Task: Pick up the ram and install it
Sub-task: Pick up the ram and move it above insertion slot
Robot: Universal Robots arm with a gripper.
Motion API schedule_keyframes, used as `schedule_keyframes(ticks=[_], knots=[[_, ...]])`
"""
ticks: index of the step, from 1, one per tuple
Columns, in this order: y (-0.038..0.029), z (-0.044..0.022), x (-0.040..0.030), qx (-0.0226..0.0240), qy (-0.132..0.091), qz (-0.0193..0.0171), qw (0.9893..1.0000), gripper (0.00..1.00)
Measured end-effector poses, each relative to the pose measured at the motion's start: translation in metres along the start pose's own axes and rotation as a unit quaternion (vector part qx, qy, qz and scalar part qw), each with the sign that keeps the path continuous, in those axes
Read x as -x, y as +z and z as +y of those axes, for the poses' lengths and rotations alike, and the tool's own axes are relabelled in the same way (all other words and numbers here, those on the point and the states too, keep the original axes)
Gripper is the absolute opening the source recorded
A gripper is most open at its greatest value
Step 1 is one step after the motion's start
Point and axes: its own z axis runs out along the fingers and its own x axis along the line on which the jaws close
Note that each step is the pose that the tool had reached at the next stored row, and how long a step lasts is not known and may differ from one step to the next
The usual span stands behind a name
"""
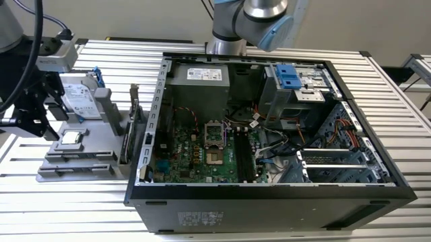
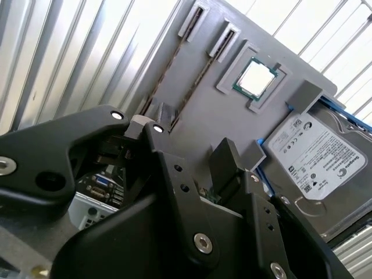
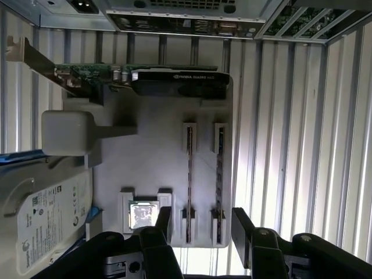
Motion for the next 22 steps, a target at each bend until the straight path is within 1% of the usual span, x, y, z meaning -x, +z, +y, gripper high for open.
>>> schedule_keyframes(ticks=[22], knots=[[0.0207, 0.0001, 0.0093, 0.0000, 0.000, 0.0000, 1.0000, 1.00]])
